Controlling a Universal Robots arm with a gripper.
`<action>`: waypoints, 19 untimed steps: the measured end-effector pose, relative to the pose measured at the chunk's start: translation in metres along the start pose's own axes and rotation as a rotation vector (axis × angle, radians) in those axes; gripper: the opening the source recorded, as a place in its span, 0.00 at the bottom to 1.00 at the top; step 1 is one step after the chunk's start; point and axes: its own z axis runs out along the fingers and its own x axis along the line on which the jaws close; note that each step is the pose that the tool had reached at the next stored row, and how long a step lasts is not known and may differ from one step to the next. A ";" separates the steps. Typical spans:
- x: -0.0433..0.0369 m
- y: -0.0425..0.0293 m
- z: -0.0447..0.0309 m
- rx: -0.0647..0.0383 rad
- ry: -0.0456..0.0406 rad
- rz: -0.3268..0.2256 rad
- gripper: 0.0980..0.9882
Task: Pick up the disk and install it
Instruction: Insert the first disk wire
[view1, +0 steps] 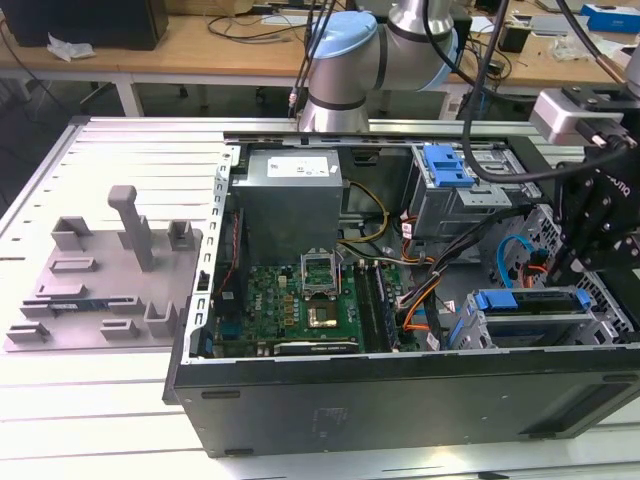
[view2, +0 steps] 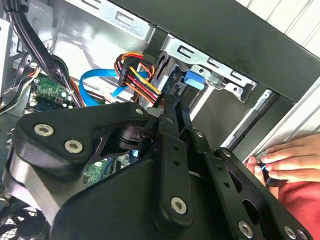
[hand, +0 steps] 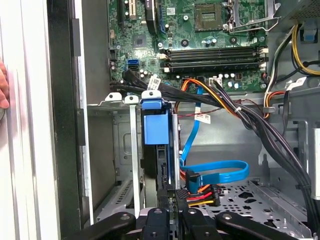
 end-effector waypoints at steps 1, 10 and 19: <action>0.0004 0.0000 0.0000 0.000 0.0001 0.000 0.08; 0.0033 0.0002 0.0006 0.000 0.0002 0.000 0.08; 0.0032 0.0002 0.0018 0.000 0.0001 0.000 0.08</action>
